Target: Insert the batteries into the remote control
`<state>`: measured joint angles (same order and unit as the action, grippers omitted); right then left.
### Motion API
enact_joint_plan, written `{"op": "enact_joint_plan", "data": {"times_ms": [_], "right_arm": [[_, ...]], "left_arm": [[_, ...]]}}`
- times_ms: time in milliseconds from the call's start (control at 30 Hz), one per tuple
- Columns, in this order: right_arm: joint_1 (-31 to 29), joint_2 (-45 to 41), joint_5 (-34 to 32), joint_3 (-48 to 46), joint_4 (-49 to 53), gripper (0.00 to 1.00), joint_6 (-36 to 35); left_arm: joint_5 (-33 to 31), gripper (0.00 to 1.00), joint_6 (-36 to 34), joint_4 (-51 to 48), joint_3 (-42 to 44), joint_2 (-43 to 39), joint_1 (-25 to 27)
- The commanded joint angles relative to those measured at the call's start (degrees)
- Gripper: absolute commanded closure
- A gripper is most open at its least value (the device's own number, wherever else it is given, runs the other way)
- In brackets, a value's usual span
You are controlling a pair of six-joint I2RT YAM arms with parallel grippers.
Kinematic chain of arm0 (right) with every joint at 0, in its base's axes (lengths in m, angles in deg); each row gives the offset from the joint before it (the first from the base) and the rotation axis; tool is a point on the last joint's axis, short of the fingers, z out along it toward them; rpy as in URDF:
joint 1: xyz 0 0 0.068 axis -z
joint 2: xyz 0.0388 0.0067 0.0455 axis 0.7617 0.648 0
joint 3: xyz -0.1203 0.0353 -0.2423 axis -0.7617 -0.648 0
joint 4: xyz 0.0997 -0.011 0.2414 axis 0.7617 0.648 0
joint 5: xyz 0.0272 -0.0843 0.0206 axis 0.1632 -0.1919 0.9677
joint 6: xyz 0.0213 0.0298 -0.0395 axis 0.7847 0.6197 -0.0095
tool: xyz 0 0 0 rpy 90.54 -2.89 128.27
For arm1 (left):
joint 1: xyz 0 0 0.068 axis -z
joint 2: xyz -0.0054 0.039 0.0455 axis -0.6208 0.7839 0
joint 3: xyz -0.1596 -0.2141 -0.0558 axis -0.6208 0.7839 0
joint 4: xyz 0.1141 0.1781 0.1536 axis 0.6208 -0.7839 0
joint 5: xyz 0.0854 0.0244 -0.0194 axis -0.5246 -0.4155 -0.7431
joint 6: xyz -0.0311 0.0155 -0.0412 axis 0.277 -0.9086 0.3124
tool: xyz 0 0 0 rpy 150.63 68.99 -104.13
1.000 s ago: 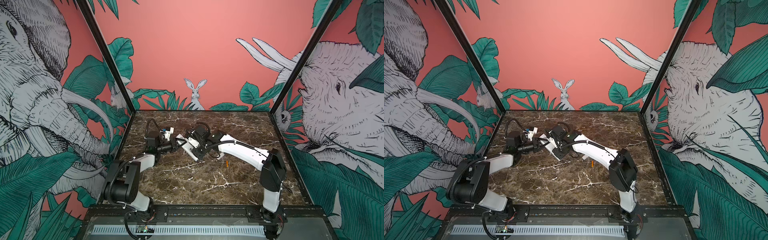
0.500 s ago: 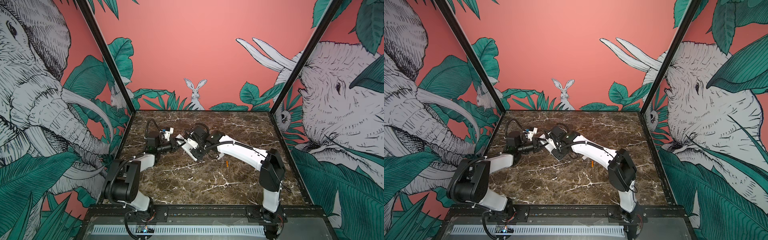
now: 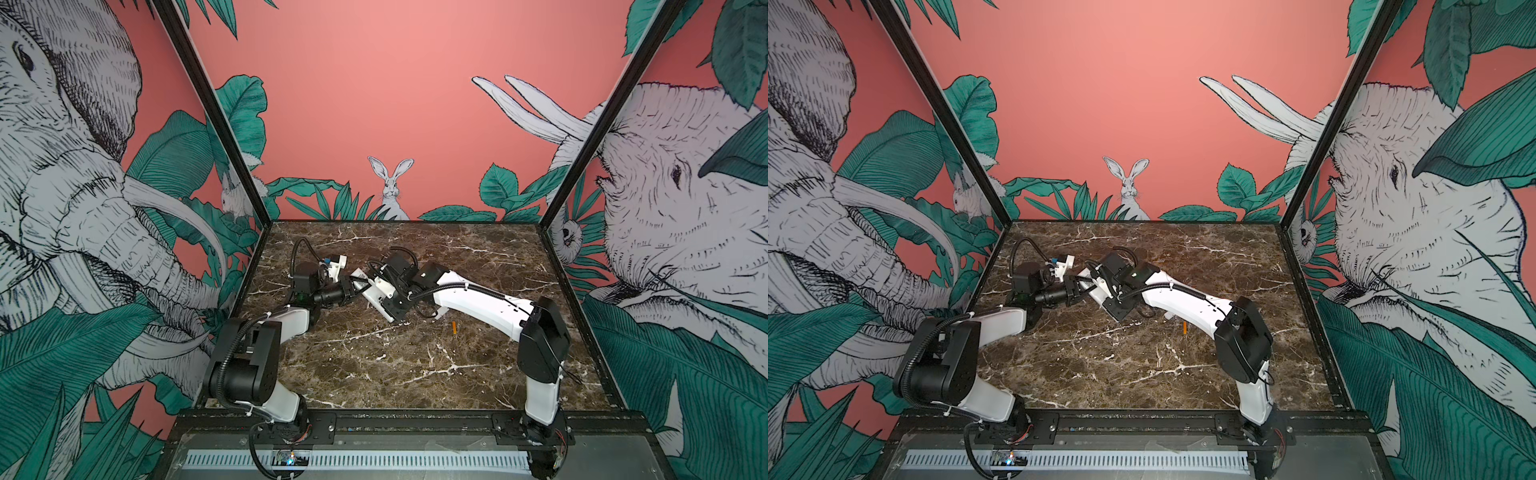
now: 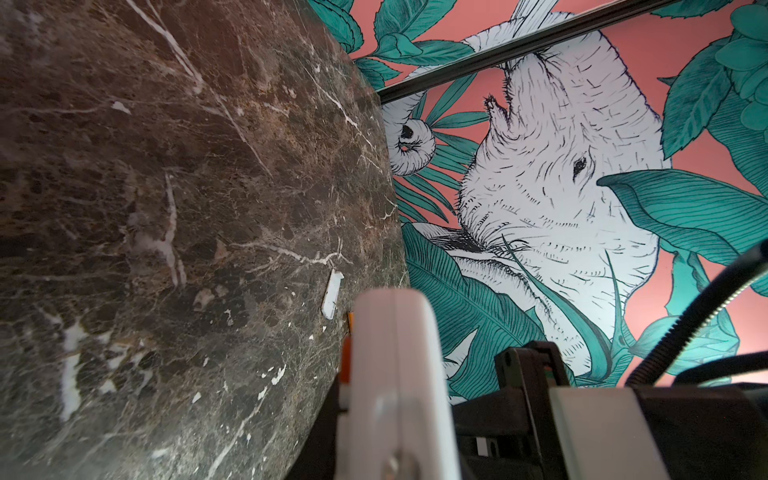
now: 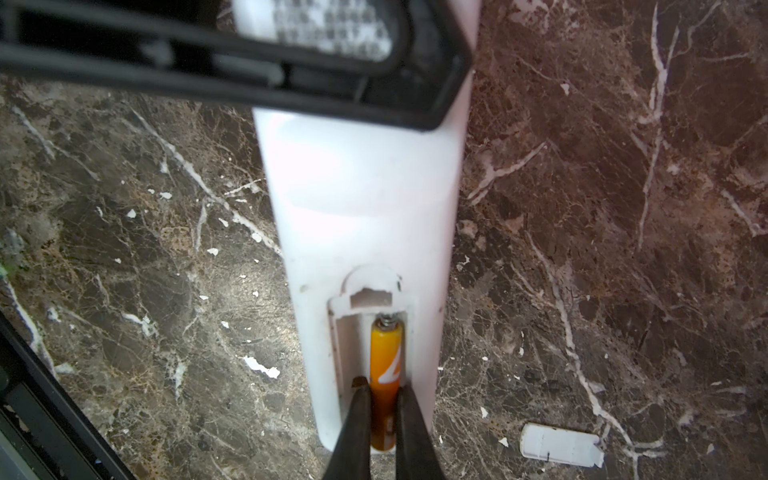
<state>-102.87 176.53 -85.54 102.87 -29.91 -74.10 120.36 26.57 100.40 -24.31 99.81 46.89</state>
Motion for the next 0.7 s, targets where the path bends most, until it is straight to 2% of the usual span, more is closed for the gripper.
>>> {"op": "enact_joint_plan", "data": {"times_ms": [0, 333, 667], "right_arm": [[-0.51, 2.16, -1.7, -1.27, 0.24, 0.93, -1.01], [-0.3, 3.46, -1.43, -1.41, -2.18, 0.95, -5.0], [-0.04, 1.61, 1.09, -6.86, -10.32, 0.95, -8.41]], "left_arm": [[3.66, 0.77, 2.06, 2.91, -0.27, -1.8, -0.16], [7.87, 0.77, 2.23, -1.44, -0.86, -5.75, -0.35], [10.34, 0.78, 3.75, -2.04, -1.31, -7.72, -0.4]]}}
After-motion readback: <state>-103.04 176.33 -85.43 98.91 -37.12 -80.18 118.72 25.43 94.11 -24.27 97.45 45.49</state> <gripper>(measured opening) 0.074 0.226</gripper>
